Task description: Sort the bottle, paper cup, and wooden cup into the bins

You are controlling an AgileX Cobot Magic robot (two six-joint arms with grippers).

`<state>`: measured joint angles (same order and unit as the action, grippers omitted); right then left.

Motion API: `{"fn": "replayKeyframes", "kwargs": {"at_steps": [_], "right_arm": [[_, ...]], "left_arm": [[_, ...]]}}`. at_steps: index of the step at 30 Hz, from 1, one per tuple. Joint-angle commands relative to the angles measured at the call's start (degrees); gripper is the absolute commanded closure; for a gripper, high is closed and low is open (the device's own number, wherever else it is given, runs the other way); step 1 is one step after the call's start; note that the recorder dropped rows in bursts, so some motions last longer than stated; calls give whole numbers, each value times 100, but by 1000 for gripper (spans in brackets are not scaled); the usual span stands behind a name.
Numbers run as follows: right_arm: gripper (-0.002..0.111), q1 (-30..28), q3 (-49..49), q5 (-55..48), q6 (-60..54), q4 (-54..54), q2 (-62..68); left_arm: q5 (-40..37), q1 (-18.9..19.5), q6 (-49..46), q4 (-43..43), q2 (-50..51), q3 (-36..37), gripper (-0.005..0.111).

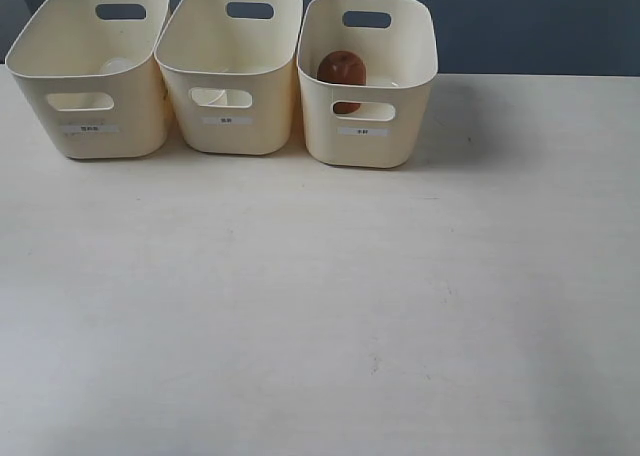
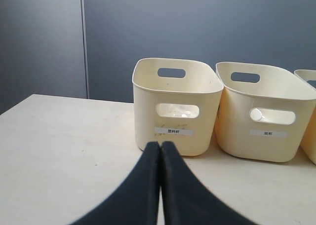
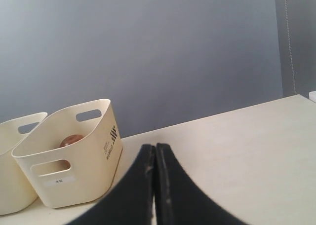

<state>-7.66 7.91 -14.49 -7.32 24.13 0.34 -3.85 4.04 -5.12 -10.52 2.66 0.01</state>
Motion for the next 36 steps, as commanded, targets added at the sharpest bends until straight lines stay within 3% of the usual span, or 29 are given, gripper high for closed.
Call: {"fn": "replayKeyframes", "kwargs": {"at_steps": [1, 36], "right_arm": [[109, -29, -23, -145, -2, -97, -34], [109, -29, -23, -429, -2, -314, -34]], "left_arm": [[68, -32, 3, 16, -24, -1, 107], [68, -32, 3, 16, -24, -1, 107]]}}
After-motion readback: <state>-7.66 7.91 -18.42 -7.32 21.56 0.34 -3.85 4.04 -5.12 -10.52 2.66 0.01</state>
